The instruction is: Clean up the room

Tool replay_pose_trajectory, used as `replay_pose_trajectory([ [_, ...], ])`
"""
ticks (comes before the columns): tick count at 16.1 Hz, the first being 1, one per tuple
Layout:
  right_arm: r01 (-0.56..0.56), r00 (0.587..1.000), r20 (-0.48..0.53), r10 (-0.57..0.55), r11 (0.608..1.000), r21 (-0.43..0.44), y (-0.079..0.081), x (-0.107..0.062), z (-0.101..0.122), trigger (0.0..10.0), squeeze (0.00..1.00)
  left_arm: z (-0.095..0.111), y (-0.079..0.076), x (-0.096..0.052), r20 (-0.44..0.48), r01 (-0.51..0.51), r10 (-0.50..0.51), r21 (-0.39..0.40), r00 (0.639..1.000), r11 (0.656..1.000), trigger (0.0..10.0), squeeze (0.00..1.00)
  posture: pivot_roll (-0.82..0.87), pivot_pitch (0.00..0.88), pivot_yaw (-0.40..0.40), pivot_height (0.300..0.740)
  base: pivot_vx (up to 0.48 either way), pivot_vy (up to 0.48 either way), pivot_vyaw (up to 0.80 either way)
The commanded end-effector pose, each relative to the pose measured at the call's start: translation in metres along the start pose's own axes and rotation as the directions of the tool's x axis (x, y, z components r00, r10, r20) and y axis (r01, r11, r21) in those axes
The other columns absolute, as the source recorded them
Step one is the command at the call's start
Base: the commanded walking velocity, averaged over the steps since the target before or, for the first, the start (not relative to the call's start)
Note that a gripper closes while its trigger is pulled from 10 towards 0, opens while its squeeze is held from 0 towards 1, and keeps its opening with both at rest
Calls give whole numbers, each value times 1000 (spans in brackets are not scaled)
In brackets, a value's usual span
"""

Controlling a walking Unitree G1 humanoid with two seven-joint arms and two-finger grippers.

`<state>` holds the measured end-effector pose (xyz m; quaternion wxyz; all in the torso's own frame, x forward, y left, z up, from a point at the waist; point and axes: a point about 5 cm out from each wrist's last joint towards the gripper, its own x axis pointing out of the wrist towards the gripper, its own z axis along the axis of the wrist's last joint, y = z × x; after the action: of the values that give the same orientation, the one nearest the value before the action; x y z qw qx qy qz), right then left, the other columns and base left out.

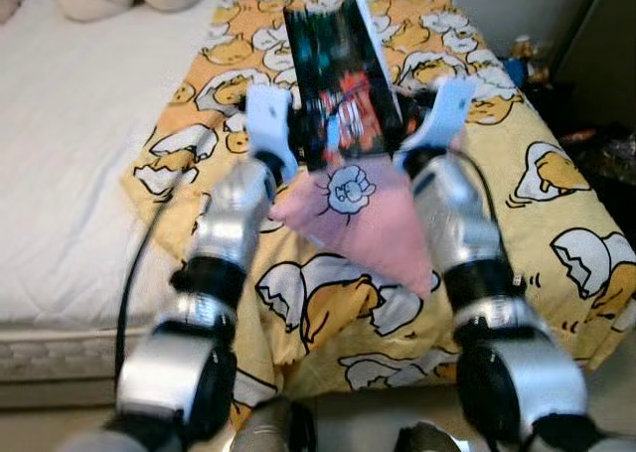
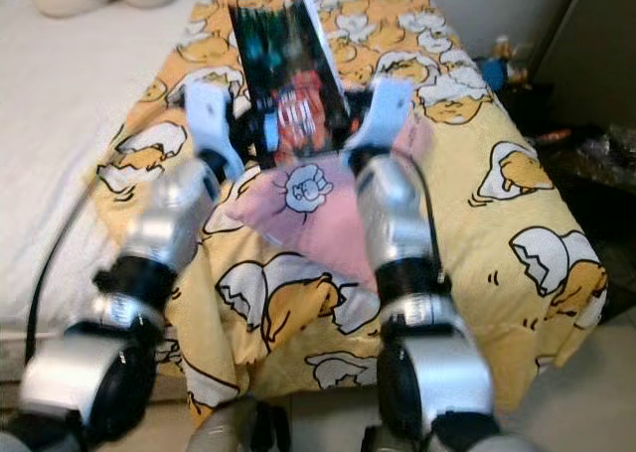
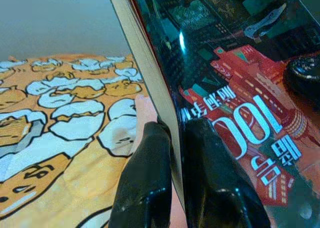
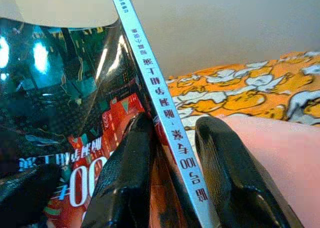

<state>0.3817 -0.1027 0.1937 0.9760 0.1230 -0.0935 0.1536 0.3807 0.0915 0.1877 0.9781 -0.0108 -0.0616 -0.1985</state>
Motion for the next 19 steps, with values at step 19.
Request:
replay_pose_trajectory([
  [19, 23, 1000, 14, -22, 997, -71, -14, -14, -9, 0, 0, 19, 28, -21, 113, -300, 284, 179, 952, 937, 10000, 0, -100, 0, 50, 700, 0, 448, 192],
])
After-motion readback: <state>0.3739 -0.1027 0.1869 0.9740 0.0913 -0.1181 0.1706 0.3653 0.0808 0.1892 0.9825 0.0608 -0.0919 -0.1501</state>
